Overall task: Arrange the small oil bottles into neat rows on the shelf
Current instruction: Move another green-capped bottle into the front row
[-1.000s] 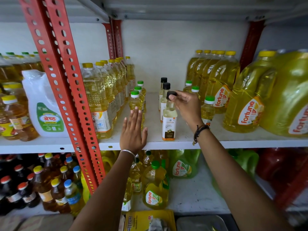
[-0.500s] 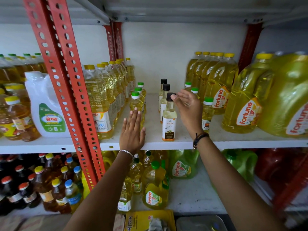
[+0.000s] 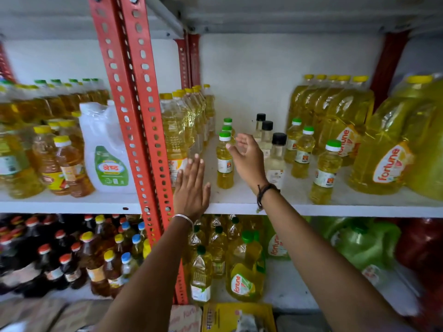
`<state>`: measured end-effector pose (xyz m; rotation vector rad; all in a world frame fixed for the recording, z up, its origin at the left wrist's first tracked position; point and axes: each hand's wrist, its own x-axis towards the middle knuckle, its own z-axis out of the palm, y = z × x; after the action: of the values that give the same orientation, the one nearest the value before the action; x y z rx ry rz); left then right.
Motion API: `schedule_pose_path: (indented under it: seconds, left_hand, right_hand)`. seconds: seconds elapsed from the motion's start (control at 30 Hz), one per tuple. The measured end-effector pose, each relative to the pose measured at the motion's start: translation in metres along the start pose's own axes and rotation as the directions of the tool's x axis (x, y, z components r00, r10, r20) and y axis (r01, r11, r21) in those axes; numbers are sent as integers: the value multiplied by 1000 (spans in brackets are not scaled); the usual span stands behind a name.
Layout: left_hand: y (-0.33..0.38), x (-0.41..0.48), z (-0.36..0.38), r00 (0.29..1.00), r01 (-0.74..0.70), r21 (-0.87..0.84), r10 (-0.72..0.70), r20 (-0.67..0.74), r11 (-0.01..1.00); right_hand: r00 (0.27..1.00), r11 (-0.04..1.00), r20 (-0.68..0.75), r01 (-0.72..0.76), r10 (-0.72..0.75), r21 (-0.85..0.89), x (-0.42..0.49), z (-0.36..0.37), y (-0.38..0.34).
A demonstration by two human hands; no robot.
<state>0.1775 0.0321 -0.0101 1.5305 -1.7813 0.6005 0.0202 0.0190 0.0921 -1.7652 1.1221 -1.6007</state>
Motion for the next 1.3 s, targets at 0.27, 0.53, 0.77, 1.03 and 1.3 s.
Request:
schedule_pose_path:
  seconds: [0.27, 0.53, 0.77, 1.03, 1.3]
  left_hand:
    - [-4, -2, 9, 998, -38, 4, 38, -53, 999]
    - [-4, -3, 9, 997, -48, 1, 48, -68, 999]
    - [-4, -3, 8, 997, -42, 3, 42, -58, 999]
    - [-4, -3, 9, 998, -36, 2, 36, -57, 999]
    - [-3, -3, 8, 998, -32, -6, 32, -57, 999]
  right_hand:
    - [995, 991, 51, -86, 91, -104, 28, 28, 24]
    - [989, 991, -68, -134, 132, -25, 35, 27, 23]
    - [991, 991, 29, -132, 133, -37, 32, 24, 26]
    - [993, 993, -11, -119, 119, 22, 29, 16, 23]
    - [997, 998, 74, -34, 39, -59, 26, 15, 25]
